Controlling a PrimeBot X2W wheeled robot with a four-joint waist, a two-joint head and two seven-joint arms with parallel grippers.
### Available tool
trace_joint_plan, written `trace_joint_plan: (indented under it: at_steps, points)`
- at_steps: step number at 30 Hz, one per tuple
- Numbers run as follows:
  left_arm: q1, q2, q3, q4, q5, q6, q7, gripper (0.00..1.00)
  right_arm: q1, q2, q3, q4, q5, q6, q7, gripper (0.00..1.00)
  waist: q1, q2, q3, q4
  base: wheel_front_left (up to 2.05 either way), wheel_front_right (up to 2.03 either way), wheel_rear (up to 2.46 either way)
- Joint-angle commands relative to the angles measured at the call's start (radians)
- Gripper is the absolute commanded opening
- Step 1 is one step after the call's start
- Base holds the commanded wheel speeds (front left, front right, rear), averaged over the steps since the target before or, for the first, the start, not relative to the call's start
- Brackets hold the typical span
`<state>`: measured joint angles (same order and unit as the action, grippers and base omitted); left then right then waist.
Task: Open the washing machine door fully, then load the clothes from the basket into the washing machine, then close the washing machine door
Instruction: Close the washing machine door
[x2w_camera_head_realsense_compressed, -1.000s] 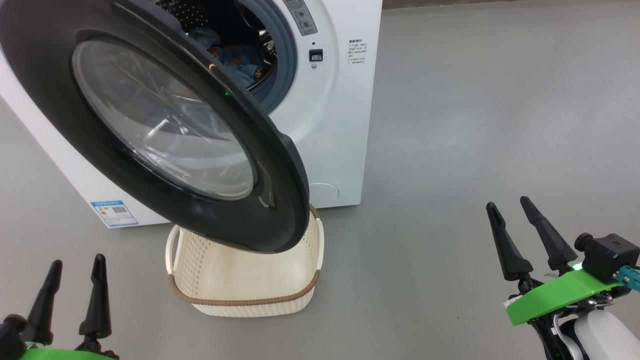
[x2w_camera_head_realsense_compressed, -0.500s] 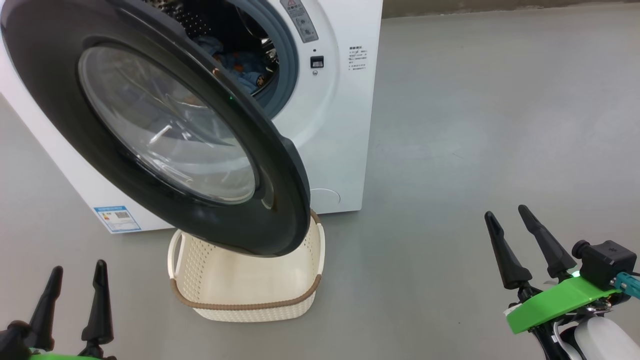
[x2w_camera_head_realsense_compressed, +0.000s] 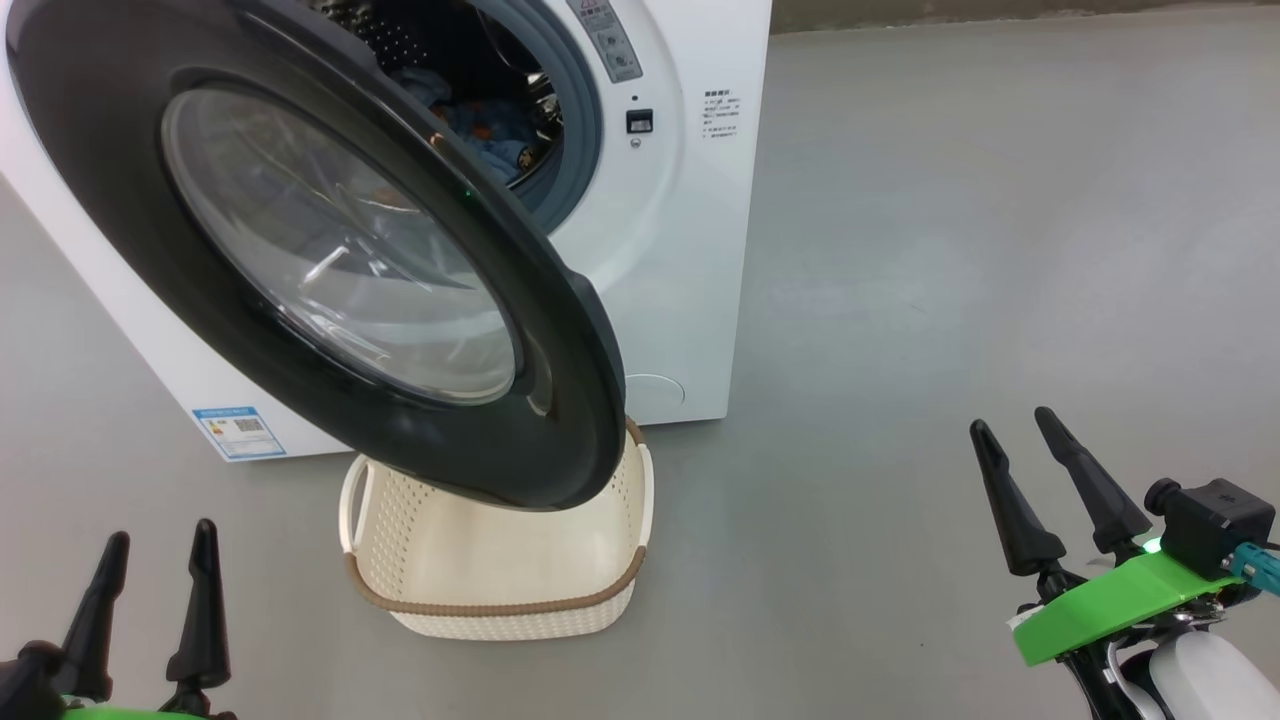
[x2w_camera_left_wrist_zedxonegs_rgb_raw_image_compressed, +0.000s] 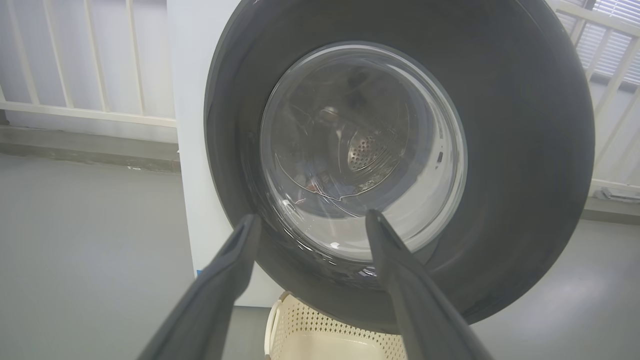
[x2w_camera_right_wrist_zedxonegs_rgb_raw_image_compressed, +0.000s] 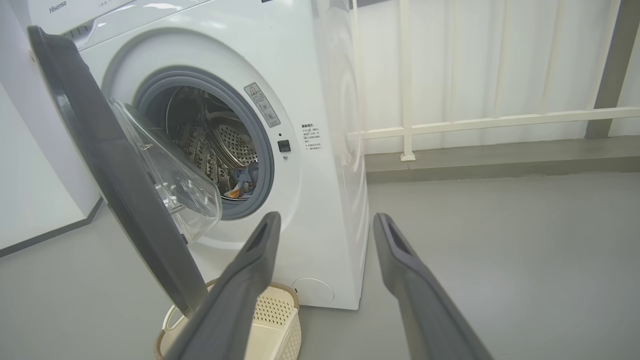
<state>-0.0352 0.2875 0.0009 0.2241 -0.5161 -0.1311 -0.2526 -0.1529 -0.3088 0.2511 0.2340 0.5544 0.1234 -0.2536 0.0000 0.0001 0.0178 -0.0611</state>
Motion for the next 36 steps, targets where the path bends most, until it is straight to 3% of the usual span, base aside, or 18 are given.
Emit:
trace_joint_plan:
  at_steps: [1, 2, 10, 18, 28, 36]
  points:
    - [-0.023, 0.02, 0.037, -0.03, 0.01, 0.0, -0.009, 1.0, -0.005, -0.017, 0.013, -0.03, -0.006, 0.007, -0.008, 0.26, 0.0, -0.0001, 0.001, 0.002, 0.0, 0.0, 0.0]
    - [-0.023, 0.019, 0.038, -0.031, 0.01, 0.0, -0.009, 1.0, -0.008, -0.017, 0.012, -0.039, -0.009, 0.007, -0.008, 0.0, 0.0, -0.0001, 0.001, 0.004, 0.0, 0.0, 0.0]
    - [-0.025, 0.005, 0.035, -0.03, 0.007, 0.0, -0.009, 1.0, -0.061, -0.001, 0.016, -0.213, -0.035, 0.007, -0.008, 0.0, 0.0, -0.0001, 0.003, 0.043, 0.0, 0.0, 0.0]
    - [-0.029, -0.009, 0.015, -0.022, 0.002, 0.0, -0.009, 1.0, -0.12, -0.004, 0.142, -0.345, -0.053, 0.007, -0.008, 0.0, 0.0, -0.0001, 0.0, 0.131, 0.0, 0.0, 0.0]
    - [-0.043, -0.025, -0.016, -0.026, -0.004, 0.0, -0.009, 1.0, -0.235, -0.061, 0.413, -0.19, 0.008, 0.007, -0.008, 0.0, 0.0, -0.0001, 0.001, 0.267, 0.0, 0.0, 0.0]
    - [-0.047, -0.028, -0.031, -0.026, -0.015, 0.0, -0.009, 1.0, -0.321, -0.087, 0.532, -0.008, 0.086, 0.007, -0.008, 0.0, 0.0, -0.0001, 0.005, 0.354, 0.0, 0.0, 0.0]
